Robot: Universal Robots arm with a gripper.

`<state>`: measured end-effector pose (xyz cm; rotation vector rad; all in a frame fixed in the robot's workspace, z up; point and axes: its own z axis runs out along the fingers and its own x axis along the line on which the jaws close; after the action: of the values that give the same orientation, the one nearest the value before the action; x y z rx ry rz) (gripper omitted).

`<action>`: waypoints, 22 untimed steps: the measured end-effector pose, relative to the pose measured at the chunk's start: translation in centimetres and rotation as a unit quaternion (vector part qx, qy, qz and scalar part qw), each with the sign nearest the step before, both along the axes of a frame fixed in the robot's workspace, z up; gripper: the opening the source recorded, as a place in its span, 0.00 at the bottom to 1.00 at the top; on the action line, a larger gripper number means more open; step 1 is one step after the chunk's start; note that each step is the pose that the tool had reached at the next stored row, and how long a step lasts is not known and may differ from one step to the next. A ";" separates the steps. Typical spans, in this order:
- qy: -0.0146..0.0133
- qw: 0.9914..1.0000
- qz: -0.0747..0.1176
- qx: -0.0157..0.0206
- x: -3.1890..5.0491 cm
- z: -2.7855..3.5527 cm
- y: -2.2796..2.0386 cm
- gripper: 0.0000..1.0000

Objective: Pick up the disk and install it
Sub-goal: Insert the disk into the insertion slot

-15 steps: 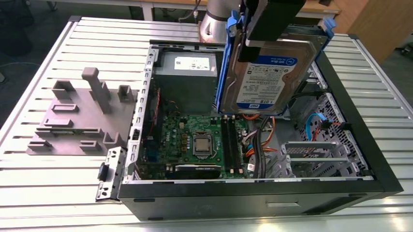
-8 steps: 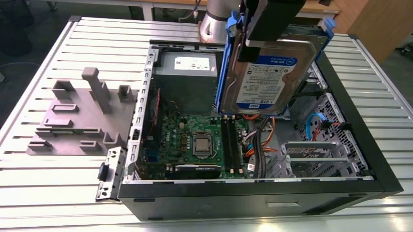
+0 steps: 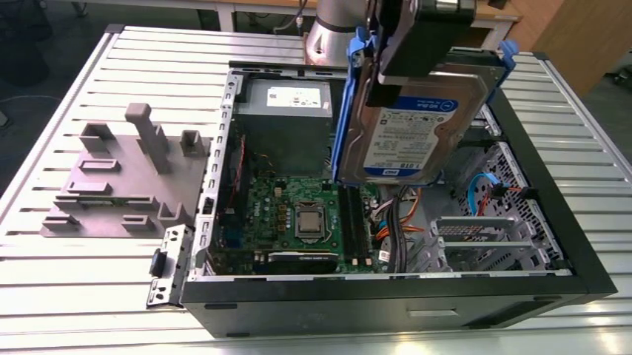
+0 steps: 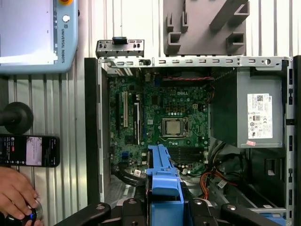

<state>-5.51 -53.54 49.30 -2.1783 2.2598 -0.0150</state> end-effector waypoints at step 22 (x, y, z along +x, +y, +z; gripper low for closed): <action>0.000 1.000 0.000 0.000 2.11 -0.58 -0.34 0.36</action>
<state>-3.40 -53.88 48.72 -2.1792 2.2589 -0.0151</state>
